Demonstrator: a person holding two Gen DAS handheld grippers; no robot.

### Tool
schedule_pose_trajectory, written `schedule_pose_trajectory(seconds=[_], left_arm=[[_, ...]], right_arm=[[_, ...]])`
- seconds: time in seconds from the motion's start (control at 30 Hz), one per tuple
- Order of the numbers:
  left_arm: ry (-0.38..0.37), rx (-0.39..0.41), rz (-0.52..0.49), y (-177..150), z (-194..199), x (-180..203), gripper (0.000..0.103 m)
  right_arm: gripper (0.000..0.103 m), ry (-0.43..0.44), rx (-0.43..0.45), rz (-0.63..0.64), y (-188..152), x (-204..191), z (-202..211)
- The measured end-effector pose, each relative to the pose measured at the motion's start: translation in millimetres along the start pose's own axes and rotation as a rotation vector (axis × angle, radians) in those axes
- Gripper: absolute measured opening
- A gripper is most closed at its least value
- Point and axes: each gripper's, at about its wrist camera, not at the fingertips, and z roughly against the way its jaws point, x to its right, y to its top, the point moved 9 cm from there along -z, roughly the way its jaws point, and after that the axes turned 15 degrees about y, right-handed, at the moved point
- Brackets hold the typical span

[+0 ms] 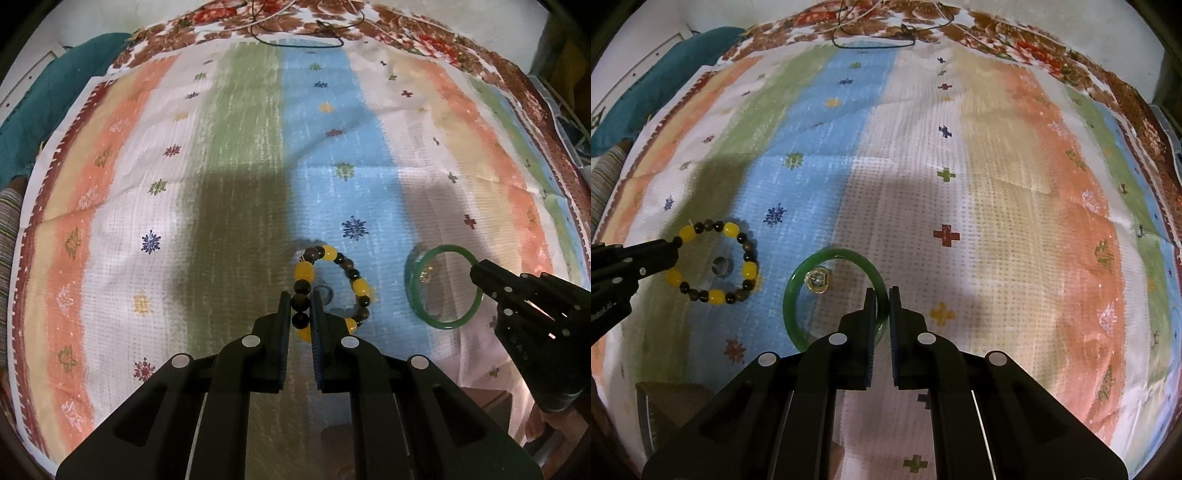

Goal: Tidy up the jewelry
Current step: 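Lift the bangle and bracelet and carry both toward the silver tin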

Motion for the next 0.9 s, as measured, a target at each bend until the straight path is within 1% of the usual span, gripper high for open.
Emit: schedule_pose_trajectory(seconds=[0.37, 0.9], left_arm=[[-0.01, 0.039, -0.016, 0, 22, 9, 0.01], [-0.022, 0.07, -0.011, 0, 41, 10, 0.01]], right_arm=[[0.008, 0.009, 0.026, 0.002, -2, -4, 17], [0.008, 0.014, 0.06, 0.008, -4, -8, 38]])
